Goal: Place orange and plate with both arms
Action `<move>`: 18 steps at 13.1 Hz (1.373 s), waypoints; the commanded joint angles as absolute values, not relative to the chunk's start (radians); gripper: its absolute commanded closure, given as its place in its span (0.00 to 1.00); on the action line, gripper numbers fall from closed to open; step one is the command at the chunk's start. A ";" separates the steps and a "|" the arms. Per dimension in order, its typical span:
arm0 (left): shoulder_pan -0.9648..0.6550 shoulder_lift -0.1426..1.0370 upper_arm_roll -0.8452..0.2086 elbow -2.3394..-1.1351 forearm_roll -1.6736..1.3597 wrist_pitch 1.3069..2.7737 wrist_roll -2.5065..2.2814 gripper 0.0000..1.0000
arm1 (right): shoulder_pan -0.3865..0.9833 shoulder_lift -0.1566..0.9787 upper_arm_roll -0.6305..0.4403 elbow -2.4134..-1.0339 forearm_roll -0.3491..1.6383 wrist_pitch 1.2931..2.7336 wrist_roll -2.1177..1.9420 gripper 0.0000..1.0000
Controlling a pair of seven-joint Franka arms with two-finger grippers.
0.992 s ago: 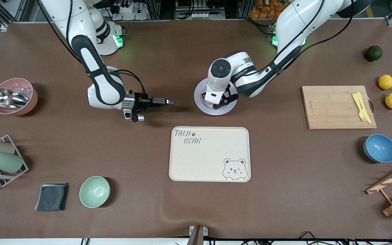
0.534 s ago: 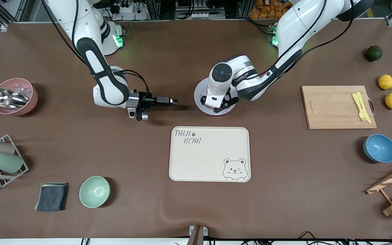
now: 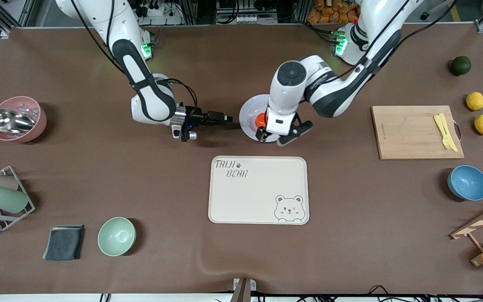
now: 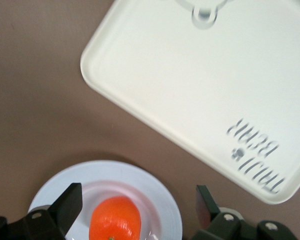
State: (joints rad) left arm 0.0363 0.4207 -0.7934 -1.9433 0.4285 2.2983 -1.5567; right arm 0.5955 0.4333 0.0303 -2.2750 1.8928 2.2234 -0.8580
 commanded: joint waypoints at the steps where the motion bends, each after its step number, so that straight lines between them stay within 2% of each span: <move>1: 0.104 0.368 -0.799 -1.867 0.442 2.212 -1.465 0.00 | 0.660 0.445 0.025 -2.270 1.962 2.278 -0.893 0.28; 4: 0.153 0.377 -0.793 -1.723 0.440 2.080 -1.292 0.00 | 0.666 0.459 0.025 -2.272 1.962 2.279 -0.902 0.28; 8: 0.282 0.367 -0.795 -1.628 0.443 2.004 -1.045 0.00 | 0.707 0.485 0.025 -2.270 2.046 2.279 -0.959 0.31; 10: 0.317 0.367 -0.795 -1.544 0.436 1.913 -0.883 0.00 | 0.732 0.486 0.025 -2.270 2.077 2.281 -0.962 0.39; 14: 0.351 0.361 -0.802 -1.473 0.433 1.818 -0.816 0.00 | 0.764 0.492 0.025 -2.264 2.123 2.295 -0.976 0.42; 18: 0.395 0.344 -0.798 -1.381 0.323 1.747 -0.767 0.00 | 0.785 0.526 0.023 -2.252 2.189 2.295 -1.042 0.56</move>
State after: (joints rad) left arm 0.3516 0.3593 -0.7923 -1.4254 0.3863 1.7801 -0.8227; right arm 0.7580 0.4977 0.0307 -2.2721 2.1396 2.2872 -1.0025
